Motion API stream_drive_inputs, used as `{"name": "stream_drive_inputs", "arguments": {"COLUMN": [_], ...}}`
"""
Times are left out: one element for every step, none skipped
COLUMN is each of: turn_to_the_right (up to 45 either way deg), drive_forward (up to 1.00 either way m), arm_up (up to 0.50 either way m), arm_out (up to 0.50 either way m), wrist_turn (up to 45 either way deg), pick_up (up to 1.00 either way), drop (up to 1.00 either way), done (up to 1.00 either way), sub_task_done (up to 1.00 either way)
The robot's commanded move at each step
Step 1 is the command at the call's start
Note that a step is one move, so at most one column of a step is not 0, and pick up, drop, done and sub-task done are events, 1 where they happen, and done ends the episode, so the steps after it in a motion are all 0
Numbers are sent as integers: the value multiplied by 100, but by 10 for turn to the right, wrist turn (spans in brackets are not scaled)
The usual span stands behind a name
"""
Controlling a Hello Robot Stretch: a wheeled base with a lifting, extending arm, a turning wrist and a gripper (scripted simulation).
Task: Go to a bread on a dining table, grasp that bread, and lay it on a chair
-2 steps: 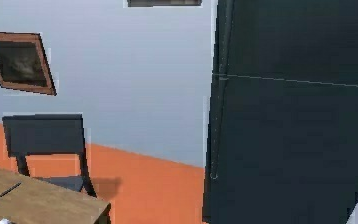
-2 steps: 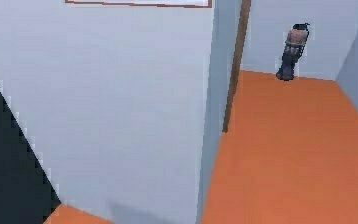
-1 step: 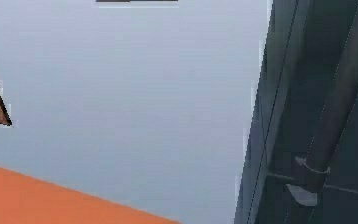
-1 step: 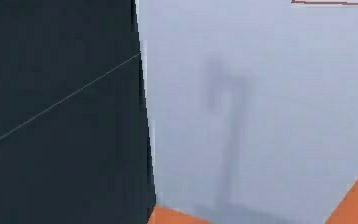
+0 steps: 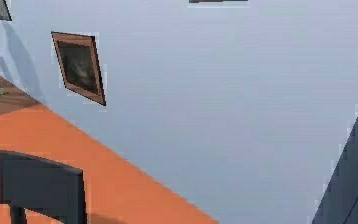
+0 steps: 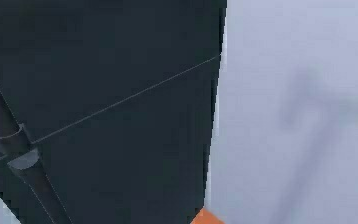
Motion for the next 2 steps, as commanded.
{"name": "stream_drive_inputs", "arguments": {"turn_to_the_right": [0, -450], "drive_forward": [15, 0], "arm_up": [0, 0], "arm_out": [0, 0], "wrist_turn": [0, 0], "pick_up": [0, 0], "drop": [0, 0], "done": [0, 0], "sub_task_done": [0, 0]}}
